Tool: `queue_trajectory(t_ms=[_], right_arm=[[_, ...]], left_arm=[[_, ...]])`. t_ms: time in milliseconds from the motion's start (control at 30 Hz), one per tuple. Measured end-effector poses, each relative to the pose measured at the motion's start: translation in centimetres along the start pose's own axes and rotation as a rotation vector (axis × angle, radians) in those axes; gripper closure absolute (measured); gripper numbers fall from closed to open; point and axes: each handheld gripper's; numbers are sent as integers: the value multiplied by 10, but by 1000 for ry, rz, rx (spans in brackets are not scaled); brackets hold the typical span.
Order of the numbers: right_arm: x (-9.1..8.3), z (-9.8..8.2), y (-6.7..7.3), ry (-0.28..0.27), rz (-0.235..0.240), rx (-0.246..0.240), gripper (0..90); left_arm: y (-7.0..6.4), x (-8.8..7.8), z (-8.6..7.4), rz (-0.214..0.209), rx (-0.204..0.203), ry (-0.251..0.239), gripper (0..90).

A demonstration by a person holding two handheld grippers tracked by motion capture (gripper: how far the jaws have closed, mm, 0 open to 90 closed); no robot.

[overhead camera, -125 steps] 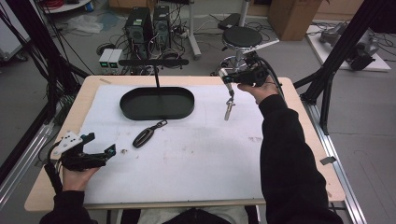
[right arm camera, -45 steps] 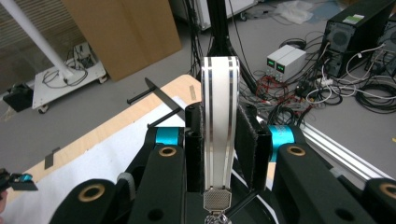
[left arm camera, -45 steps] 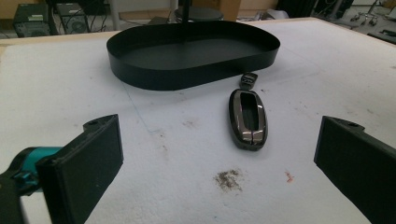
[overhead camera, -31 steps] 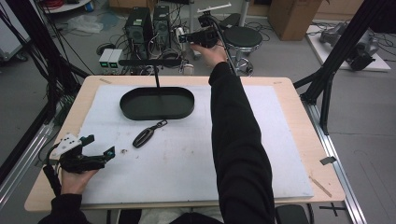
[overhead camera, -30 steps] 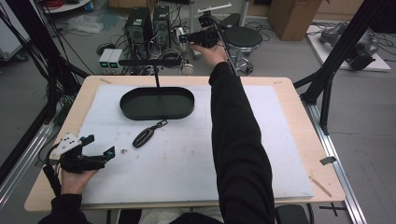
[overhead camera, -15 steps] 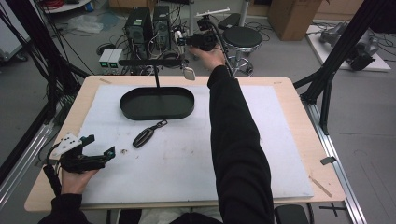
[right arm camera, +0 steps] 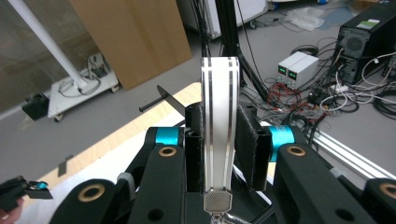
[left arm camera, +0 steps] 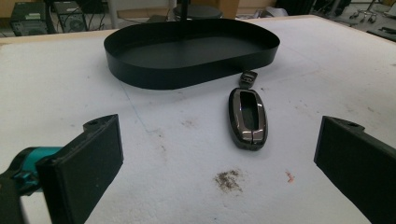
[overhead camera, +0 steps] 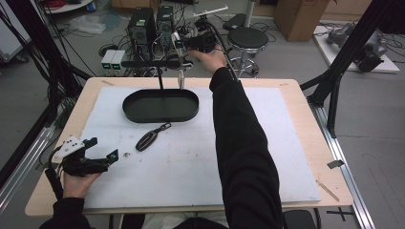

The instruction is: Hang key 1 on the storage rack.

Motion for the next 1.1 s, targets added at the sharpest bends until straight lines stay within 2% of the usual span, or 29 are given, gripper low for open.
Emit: queue_trajectory(t_ms=[133,267,400,500,633,767,1100], right_arm=[[3,-1,-3,11,-42,2,747],[-2,-3,-9,-3,-77,22,746],[-3,-4,-10,-7,-90,20,746],[-4,-6,-12,-6,-90,24,746],[-8,-9,-11,-20,-58,24,746],[-15,-12,-8,-56,-25,18,746],[-24,-20,-15,-68,-44,35,746]], left_arm=[[0,-1,0,1,1,1,17],[0,-1,0,1,1,2,17],[0,-1,0,0,2,3,17],[0,0,0,-1,2,4,17],[0,0,0,0,0,3,17],[0,0,0,0,-1,2,17],[-1,1,0,0,2,4,17]])
Point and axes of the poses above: each handheld gripper's, and its own axes: x roughly forward along the jaws, z roughly out of its top, y roughly to its left, and after that the axes turned 14 degrees about z, right-handed
